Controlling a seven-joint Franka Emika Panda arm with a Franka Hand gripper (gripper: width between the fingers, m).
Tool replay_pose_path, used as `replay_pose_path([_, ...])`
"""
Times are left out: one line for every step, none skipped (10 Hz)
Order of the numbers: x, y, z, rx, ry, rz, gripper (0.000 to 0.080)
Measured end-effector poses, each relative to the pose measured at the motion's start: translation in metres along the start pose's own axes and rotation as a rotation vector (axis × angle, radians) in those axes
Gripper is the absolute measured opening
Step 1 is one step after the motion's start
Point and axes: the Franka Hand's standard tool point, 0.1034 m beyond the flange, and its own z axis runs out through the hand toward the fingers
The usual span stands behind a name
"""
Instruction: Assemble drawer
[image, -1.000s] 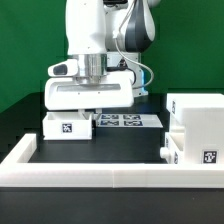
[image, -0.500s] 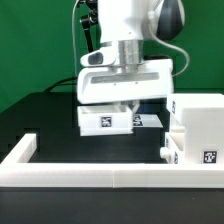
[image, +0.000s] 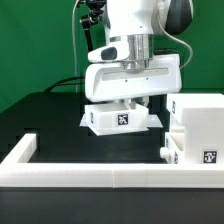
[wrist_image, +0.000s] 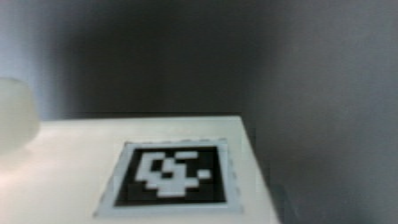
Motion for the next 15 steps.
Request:
replay_pose_path([-0.001,0.012,0.0,-0.001,-0.011,-0.211,0.0042])
replay_pose_path([0.003,0.021,-0.002,0.005,-0.028,-0.319,0.0042])
replay_pose_path([0.006,0.026,-0.007,0.003,-0.037,-0.408,0.0042])
replay_pose_path([0.006,0.03,-0.008,-0.002,-0.038,-0.49,0.0042])
replay_pose_path([0.004,0.029,-0.006,0.001,-0.042,-0.538,0.0042])
replay_pose_path([0.004,0.03,-0.006,0.002,-0.043,-0.578,0.0042])
replay_pose_path([0.004,0.03,-0.005,0.001,-0.047,-0.67,0.0042])
replay_pose_path([0.006,0.031,-0.005,0.008,-0.058,-0.773,0.0042])
replay_pose_path([0.014,0.033,-0.005,0.018,-0.071,-0.874,0.0042])
replay_pose_path([0.023,0.037,-0.006,0.025,-0.083,-0.976,0.0042])
replay_pose_path([0.034,0.04,-0.006,0.036,-0.099,-1.091,0.0042])
replay_pose_path([0.04,0.041,-0.006,0.032,-0.103,-1.176,0.0042])
replay_pose_path([0.038,0.042,-0.005,0.034,-0.106,-1.227,0.0042])
replay_pose_path([0.038,0.043,-0.005,0.036,-0.106,-1.241,0.0042])
replay_pose_path([0.039,0.043,-0.004,0.036,-0.106,-1.243,0.0042])
